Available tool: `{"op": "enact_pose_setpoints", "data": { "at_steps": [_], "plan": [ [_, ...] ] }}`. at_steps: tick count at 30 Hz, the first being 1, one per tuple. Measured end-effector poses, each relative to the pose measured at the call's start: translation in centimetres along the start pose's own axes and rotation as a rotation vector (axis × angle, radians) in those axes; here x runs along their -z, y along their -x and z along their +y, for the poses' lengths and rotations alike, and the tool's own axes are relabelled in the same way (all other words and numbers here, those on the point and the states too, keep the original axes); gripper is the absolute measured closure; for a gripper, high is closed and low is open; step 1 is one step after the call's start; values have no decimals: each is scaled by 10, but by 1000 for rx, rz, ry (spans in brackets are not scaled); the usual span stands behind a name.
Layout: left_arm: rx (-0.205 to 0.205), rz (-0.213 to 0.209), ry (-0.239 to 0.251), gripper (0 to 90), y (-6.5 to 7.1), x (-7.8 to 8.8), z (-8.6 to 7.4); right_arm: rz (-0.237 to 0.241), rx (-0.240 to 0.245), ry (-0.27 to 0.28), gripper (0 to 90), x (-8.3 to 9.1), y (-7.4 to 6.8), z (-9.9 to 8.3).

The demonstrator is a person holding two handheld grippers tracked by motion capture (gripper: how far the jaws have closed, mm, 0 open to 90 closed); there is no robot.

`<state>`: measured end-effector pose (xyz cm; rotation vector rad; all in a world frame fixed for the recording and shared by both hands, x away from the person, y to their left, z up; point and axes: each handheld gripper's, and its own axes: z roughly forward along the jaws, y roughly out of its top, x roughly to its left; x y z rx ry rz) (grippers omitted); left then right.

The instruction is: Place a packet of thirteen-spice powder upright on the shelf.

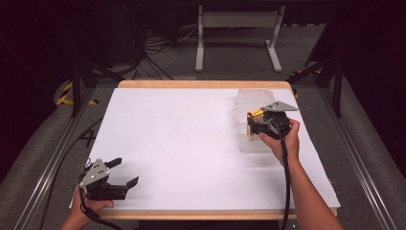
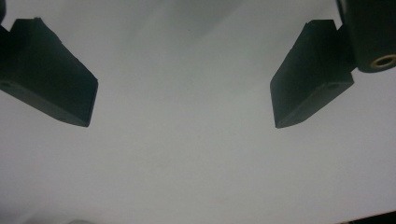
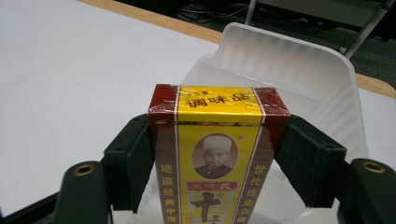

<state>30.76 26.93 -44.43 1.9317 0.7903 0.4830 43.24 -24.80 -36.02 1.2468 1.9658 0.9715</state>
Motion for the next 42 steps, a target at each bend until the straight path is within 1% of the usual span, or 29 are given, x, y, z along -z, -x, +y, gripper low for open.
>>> {"op": "enact_pose_setpoints", "data": {
  "at_steps": [3, 5, 11, 16, 19, 24, 25, 27, 29, 32, 35, 38, 40, 41, 42],
  "plan": [
    [2, -3, 0, 84, 0, 0, 0, -1, 6, -19, 309, -2, 0, -2],
    [2, -1, -1, 84, -1, 0, 0, 5, 7, -14, 305, -1, 2, -3],
    [2, 0, 4, 84, -1, 0, 0, 14, 0, -26, 294, -1, 7, -4],
    [2, 0, 0, 84, 0, 0, -1, 12, 28, -49, 284, -4, 6, -6],
    [1, -2, 0, 83, 0, 0, 0, 26, 23, -59, 276, -5, 8, -6],
    [-1, 0, -1, 84, 0, 0, 0, 35, 35, -77, 241, -5, 10, -4],
    [-2, 1, -1, 83, 0, 0, 0, 33, 40, -80, 226, -4, 11, -3],
    [-2, 1, -1, 84, 0, 0, 0, 36, 41, -69, 217, -2, 12, -2],
    [-4, 2, -2, 83, 1, 0, 0, 37, 45, -73, 206, -1, 12, -2],
    [-5, 0, 1, 83, 1, 0, 0, 52, 49, -80, 186, 1, 13, -2],
    [-4, 0, 1, 83, 1, 0, 0, 62, 57, -75, 181, 4, 14, -2],
    [-2, -3, 0, 82, 1, 0, 0, 62, 64, -82, 181, 6, 15, -1],
    [-5, -2, -1, 81, 1, 0, 0, 65, 79, -82, 182, 10, 16, 0],
    [-3, -1, -2, 81, 1, 0, 0, 65, 79, -82, 182, 10, 16, 0],
    [1, -3, -3, 81, 0, -1, 0, 68, 93, -86, 184, 13, 16, 1]
  ]
}}
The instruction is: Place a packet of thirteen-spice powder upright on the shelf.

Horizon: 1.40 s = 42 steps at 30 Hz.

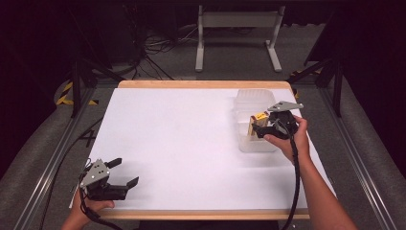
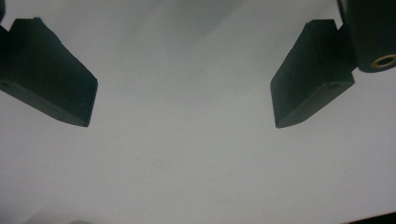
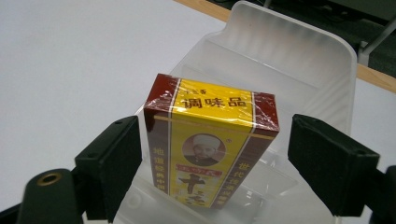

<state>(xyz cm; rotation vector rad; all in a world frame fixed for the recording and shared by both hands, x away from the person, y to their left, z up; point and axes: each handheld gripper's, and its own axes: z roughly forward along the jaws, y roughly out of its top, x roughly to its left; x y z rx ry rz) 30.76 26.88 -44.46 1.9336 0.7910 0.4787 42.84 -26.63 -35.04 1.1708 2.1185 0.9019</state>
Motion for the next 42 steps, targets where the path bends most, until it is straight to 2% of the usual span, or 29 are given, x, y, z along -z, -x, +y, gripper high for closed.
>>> {"op": "enact_pose_setpoints", "data": {
  "at_steps": [9, 15, 25, 30, 42],
  "plan": [
    [-12, 7, -19, 83, 0, -2, 0, 10, 50, -6, 192, 9, 0, 1],
    [-12, 8, -23, 89, 1, -1, 0, 23, 63, 6, 192, 18, 1, 0],
    [-13, 5, -25, 92, 0, -2, 0, 53, 89, 16, 191, 29, 1, -7],
    [-15, 3, -26, 92, 0, -1, 0, 55, 92, 21, 191, 34, 2, -9],
    [-12, -2, -26, 92, 0, -1, 0, 65, 137, 16, 193, 49, -1, -24]
  ]
}}
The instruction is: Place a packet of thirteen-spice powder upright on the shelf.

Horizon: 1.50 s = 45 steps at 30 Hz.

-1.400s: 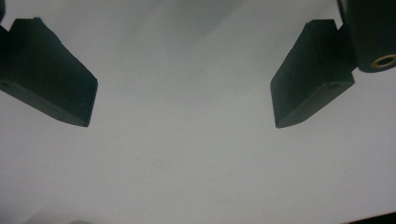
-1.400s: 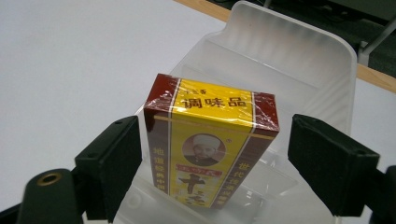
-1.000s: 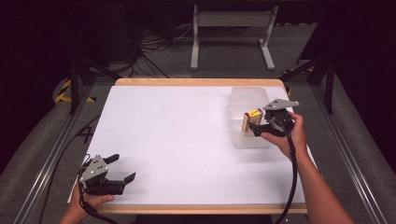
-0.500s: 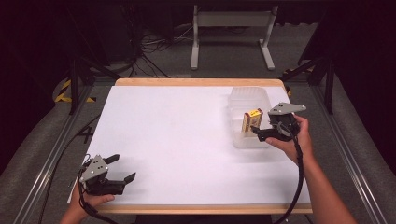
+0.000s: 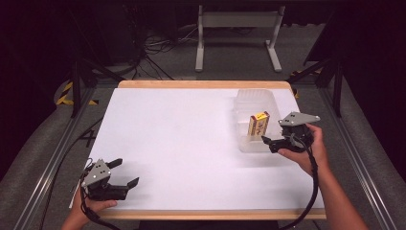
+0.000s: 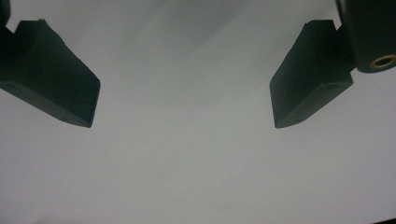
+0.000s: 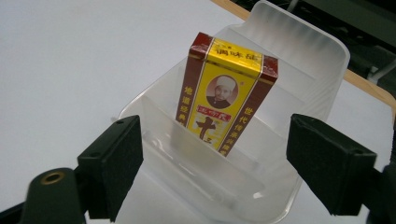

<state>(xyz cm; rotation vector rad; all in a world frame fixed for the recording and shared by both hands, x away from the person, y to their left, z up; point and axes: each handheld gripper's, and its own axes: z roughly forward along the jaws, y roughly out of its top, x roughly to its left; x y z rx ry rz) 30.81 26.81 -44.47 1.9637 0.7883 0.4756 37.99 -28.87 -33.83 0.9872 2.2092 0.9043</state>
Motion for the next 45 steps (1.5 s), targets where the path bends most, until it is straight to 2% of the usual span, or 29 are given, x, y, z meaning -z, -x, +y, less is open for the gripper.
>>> {"op": "enact_pose_setpoints", "data": {
  "at_steps": [7, 14, 28, 36, 38, 45],
  "plan": [
    [-1, 2, 0, 92, 0, 1, 0, 14, 42, -13, 193, 4, -8, -12],
    [-2, 0, -3, 92, 0, 0, 0, 13, 58, -20, 189, 5, -12, -23],
    [-4, -2, -5, 91, -1, 0, -1, 19, 56, -42, 188, 9, -13, -52],
    [-10, -7, -11, 89, -1, -3, 0, 8, 89, -70, 176, 8, -13, -69],
    [-4, -7, -10, 88, -1, -3, 0, 10, 107, -69, 168, 6, -14, -75],
    [-9, -7, -13, 86, -1, -4, 1, -2, 104, -52, 147, 6, -13, -92]
  ]
}}
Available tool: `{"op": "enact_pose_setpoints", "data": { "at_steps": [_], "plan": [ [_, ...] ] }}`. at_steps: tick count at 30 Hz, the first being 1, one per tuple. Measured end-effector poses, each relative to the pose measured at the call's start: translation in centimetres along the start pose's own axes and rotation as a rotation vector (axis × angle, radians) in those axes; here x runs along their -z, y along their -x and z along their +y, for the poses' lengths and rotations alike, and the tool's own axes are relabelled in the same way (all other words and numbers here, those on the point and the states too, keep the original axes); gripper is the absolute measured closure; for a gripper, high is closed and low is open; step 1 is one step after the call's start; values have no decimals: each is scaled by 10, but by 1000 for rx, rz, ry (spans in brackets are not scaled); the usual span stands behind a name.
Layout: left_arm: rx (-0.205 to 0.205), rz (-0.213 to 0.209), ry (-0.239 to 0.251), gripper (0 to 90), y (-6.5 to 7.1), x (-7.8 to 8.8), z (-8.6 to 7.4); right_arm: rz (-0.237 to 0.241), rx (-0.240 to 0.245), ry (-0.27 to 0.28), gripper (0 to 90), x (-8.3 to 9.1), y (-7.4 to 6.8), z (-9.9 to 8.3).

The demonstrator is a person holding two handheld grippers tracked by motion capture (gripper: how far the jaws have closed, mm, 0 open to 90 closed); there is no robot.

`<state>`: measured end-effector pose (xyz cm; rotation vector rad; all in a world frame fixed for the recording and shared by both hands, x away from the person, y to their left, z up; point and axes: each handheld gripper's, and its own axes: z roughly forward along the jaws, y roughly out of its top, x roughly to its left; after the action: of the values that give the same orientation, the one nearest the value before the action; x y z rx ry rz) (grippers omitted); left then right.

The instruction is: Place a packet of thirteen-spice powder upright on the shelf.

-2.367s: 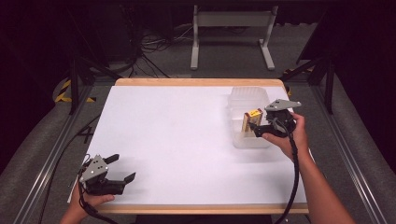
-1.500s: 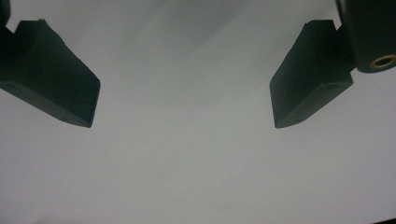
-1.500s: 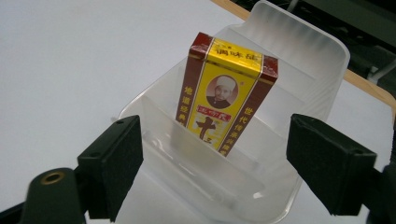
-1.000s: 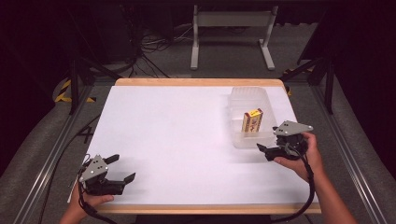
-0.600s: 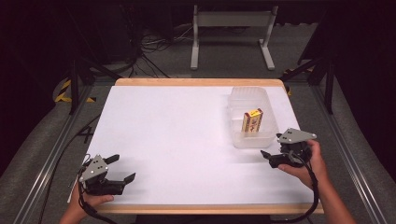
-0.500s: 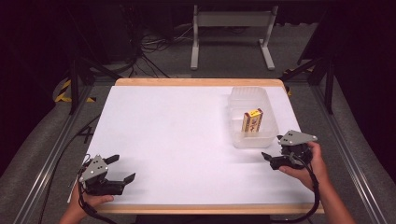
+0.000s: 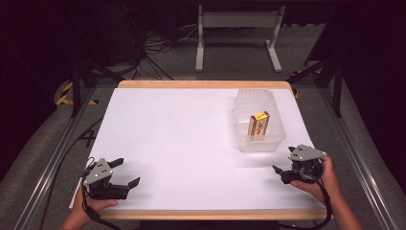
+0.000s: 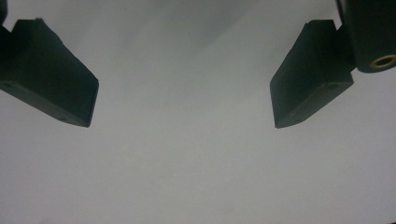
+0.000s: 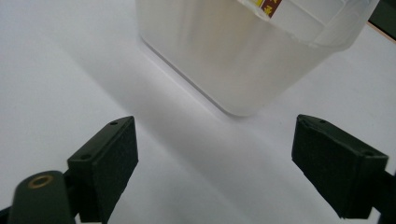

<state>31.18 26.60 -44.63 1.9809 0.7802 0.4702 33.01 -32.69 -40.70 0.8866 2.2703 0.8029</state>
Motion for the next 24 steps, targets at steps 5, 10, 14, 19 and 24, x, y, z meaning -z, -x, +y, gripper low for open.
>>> {"op": "enact_pose_setpoints", "data": {
  "at_steps": [5, 10, 14, 19, 24],
  "plan": [
    [3, -1, 2, 84, 0, 1, 0, -16, -23, 5, 127, 2, -1, -14],
    [0, 1, 5, 84, 0, 2, -1, -44, -72, 31, 122, 3, 0, -28],
    [1, 4, 4, 83, -1, 2, -1, -57, -104, 51, 114, 4, -1, -41],
    [5, 1, 10, 82, -2, 1, 0, -78, -136, 68, 82, 6, -5, -50],
    [5, 8, 16, 80, -2, 3, -1, -111, -160, 112, 69, 12, -11, -57]
  ]
}}
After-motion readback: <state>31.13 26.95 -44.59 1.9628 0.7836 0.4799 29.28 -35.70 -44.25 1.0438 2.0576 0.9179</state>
